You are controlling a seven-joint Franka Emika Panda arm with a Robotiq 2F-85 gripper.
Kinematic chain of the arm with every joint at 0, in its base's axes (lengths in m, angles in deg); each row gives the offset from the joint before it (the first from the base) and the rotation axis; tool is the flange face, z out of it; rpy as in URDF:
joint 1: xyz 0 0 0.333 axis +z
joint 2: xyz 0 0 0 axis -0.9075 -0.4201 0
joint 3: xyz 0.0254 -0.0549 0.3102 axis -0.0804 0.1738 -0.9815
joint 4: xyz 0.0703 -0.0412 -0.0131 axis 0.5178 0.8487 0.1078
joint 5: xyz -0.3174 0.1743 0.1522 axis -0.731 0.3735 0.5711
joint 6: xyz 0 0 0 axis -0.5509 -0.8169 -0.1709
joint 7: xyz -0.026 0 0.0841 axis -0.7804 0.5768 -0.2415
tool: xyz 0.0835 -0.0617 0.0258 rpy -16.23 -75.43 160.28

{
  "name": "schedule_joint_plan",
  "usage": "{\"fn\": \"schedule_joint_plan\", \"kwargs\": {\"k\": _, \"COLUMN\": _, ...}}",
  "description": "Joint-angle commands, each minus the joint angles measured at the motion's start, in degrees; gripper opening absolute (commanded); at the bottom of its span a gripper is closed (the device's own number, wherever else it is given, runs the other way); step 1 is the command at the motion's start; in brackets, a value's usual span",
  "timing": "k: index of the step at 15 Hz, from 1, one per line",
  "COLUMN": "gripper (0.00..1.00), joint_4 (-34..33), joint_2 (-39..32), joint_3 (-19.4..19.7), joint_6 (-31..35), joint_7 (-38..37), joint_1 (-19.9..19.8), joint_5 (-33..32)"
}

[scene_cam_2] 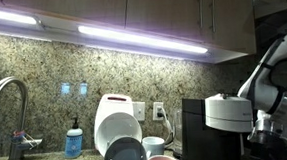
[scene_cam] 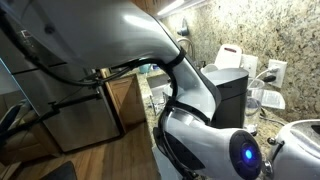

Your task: Remove the cup holder from the coffee machine.

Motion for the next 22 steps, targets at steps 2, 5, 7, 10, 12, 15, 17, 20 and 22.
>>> {"fn": "schedule_joint_plan", "kwargs": {"k": 2, "gripper": 1.00, "joint_4": -2.0, "joint_2": -3.0, "joint_3": -0.8, "joint_6": 0.2, "joint_7": -3.0, "joint_1": 2.3, "joint_5": -4.2}}
{"fn": "schedule_joint_plan", "kwargs": {"k": 5, "gripper": 1.00, "joint_4": -1.9, "joint_2": -2.9, "joint_3": -1.0, "joint_6": 1.1, "joint_7": -2.7, "joint_1": 2.1, "joint_5": -3.8}}
{"fn": "schedule_joint_plan", "kwargs": {"k": 7, "gripper": 1.00, "joint_4": -2.0, "joint_2": -2.9, "joint_3": -1.0, "joint_6": 1.0, "joint_7": -2.8, "joint_1": 1.9, "joint_5": -3.4}}
{"fn": "schedule_joint_plan", "kwargs": {"k": 10, "gripper": 1.00, "joint_4": -2.5, "joint_2": -3.0, "joint_3": -0.9, "joint_6": 0.4, "joint_7": -3.0, "joint_1": 1.2, "joint_5": -3.1}}
{"fn": "schedule_joint_plan", "kwargs": {"k": 12, "gripper": 1.00, "joint_4": -2.9, "joint_2": -2.9, "joint_3": -0.6, "joint_6": 0.2, "joint_7": -3.1, "joint_1": 0.8, "joint_5": -3.0}}
{"fn": "schedule_joint_plan", "kwargs": {"k": 15, "gripper": 1.00, "joint_4": -3.5, "joint_2": -3.1, "joint_3": -0.2, "joint_6": -0.4, "joint_7": -4.1, "joint_1": -0.1, "joint_5": -2.9}}
{"fn": "schedule_joint_plan", "kwargs": {"k": 17, "gripper": 1.00, "joint_4": -4.3, "joint_2": -3.5, "joint_3": 0.0, "joint_6": -0.3, "joint_7": -5.5, "joint_1": -0.5, "joint_5": -2.8}}
{"fn": "schedule_joint_plan", "kwargs": {"k": 20, "gripper": 1.00, "joint_4": -5.4, "joint_2": -3.9, "joint_3": 0.7, "joint_6": -1.5, "joint_7": -7.1, "joint_1": -1.7, "joint_5": -3.2}}
{"fn": "schedule_joint_plan", "kwargs": {"k": 22, "gripper": 1.00, "joint_4": -5.4, "joint_2": -3.9, "joint_3": 1.0, "joint_6": -2.3, "joint_7": -7.1, "joint_1": -2.6, "joint_5": -3.5}}
